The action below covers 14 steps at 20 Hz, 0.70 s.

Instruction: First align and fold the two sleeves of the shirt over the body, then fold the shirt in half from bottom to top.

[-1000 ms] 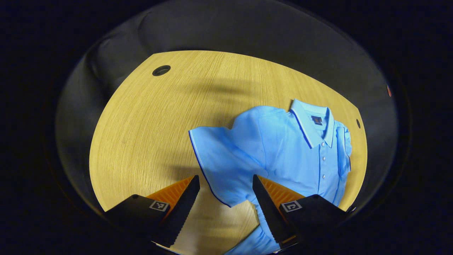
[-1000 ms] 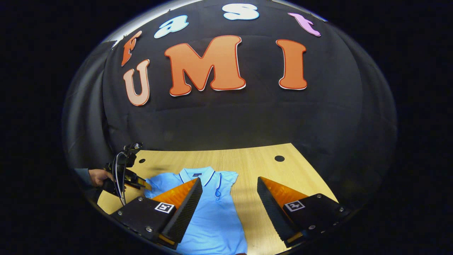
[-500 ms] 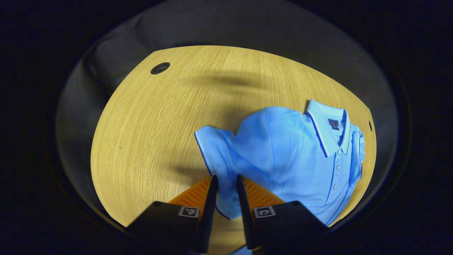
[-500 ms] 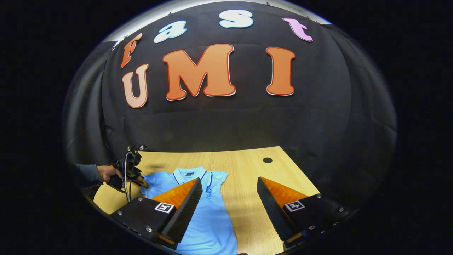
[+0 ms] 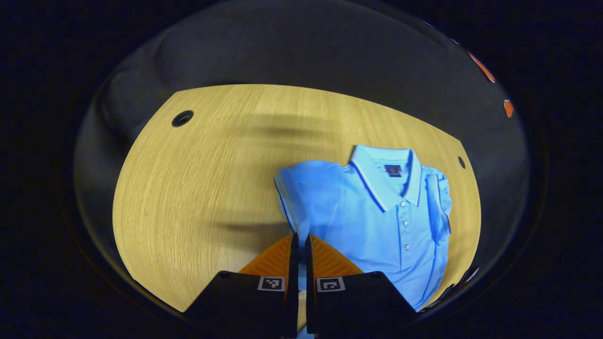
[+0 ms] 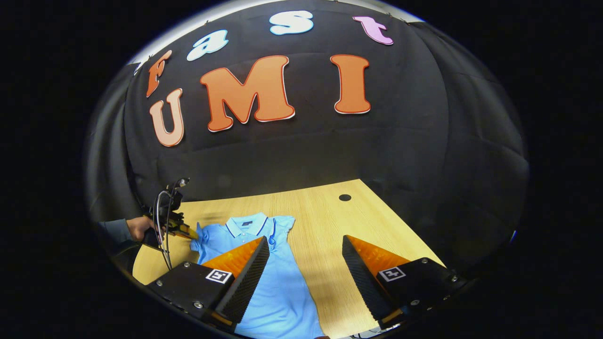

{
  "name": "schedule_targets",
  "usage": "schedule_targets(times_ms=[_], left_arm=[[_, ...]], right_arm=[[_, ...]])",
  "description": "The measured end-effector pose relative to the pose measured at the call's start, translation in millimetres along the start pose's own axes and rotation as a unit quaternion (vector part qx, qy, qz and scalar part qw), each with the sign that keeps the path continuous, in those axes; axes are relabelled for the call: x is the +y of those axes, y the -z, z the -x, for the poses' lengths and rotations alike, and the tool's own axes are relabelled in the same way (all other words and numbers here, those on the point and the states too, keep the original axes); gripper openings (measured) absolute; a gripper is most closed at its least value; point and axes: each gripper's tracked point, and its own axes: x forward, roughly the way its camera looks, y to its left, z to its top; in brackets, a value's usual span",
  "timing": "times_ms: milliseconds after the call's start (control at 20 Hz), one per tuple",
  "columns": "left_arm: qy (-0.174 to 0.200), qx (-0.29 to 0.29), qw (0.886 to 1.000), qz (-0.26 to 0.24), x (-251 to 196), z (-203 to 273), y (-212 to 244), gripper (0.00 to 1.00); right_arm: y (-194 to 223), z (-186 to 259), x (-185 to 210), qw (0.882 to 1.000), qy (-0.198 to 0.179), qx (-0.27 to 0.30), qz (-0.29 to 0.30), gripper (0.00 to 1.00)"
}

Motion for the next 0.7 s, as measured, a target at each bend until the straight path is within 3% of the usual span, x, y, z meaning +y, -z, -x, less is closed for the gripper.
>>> schedule_targets(times_ms=[200, 400, 500, 650, 700], left_arm=[[0.024, -0.011, 0.998, -0.052, -41.6, -0.6, -13.6, 0.09], [0.057, -0.003, 0.995, -0.081, -82.0, -7.3, -13.8, 0.12], [0.089, -0.003, 0.993, -0.082, -101.3, -3.8, -10.7, 0.33], [0.096, -0.013, 0.992, -0.084, -106.0, 10.2, -2.4, 0.9], [0.092, -0.018, 0.992, -0.085, -103.6, 13.5, 1.2, 1.0]], right_arm=[[10.8, 6.6, 1.0, 1.0, 0.007, 0.013, -0.006, 0.98], [27.4, 17.0, -2.7, 0.999, 0.028, 0.029, -0.004, 0.98], [35.3, 23.5, -2.1, 0.999, 0.032, 0.037, -0.002, 0.98], [47.0, 29.5, -2.4, 0.998, 0.027, 0.05, -0.006, 0.97], [51.4, 32.3, -2.9, 0.998, 0.024, 0.055, -0.006, 0.97]])
